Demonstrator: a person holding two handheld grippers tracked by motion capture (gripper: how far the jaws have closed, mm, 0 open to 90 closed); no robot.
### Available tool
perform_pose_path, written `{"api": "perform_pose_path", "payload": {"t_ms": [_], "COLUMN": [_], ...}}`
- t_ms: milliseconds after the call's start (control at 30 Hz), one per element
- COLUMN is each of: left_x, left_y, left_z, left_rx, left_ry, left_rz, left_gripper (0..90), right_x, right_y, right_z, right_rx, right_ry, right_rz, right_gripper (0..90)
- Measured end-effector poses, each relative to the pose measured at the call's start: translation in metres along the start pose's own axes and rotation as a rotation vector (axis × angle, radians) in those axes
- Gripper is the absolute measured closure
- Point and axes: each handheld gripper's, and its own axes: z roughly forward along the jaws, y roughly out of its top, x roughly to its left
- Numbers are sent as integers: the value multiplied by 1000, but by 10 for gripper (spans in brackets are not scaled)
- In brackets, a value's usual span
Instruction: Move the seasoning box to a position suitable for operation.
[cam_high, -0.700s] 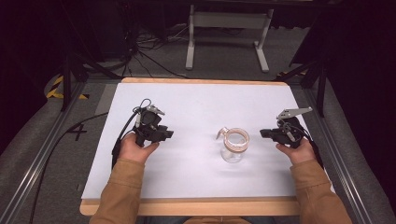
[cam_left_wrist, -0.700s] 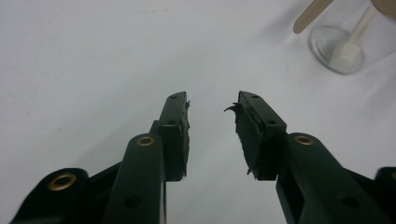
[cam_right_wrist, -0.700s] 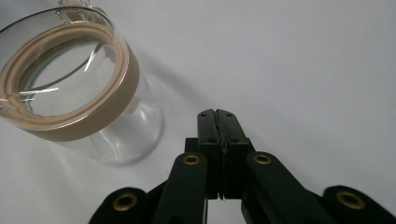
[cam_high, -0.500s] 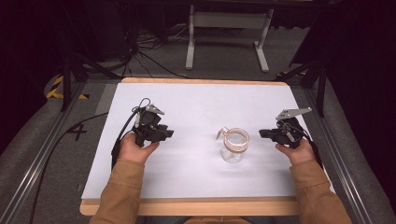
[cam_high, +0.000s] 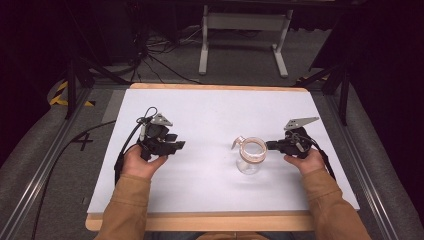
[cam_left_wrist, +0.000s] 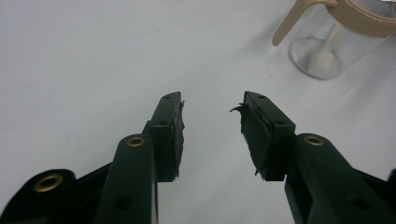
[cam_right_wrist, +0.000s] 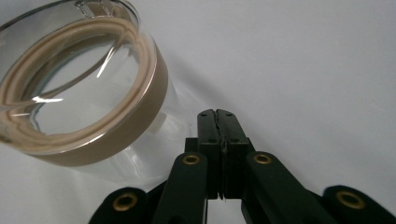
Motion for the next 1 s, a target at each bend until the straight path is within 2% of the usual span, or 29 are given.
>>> {"api": "perform_pose_path", "payload": {"t_ms": [67, 167, 267, 400, 533, 600, 667, 867, 1000], "left_x": [0, -2, -1, -3, -3, -4, -2, -2, -2], "left_y": [-1, -1, -1, -1, -1, -1, 0, 0, 1], "left_z": [-1, -1, -1, 1, 2, 2, 1, 2, 4], "left_rx": [6, 1, 8, 5, 12, 11, 22, 19, 19], "left_ry": [3, 2, 3, -2, -2, -1, -3, -9, -13], "left_rz": [11, 1, 22, 0, 22, 10, 28, 10, 20], "left_gripper": [587, 587, 586, 586, 588, 588, 588, 588, 590], "right_x": [1, 0, -1, -1, 2, 4, 6, 7, 10], "right_y": [1, 1, -1, -2, -1, -1, 0, 0, 0], "right_z": [5, 10, 14, 16, 17, 18, 18, 18, 17], "right_rx": [6, 9, 14, 15, 9, 11, 15, 21, 26], "right_ry": [6, 12, 22, 26, 39, 46, 34, 40, 52], "right_rz": [-11, -17, -7, -11, -28, -36, -49, -30, -39], "right_gripper": [893, 893, 893, 893, 893, 893, 894, 895, 895]}}
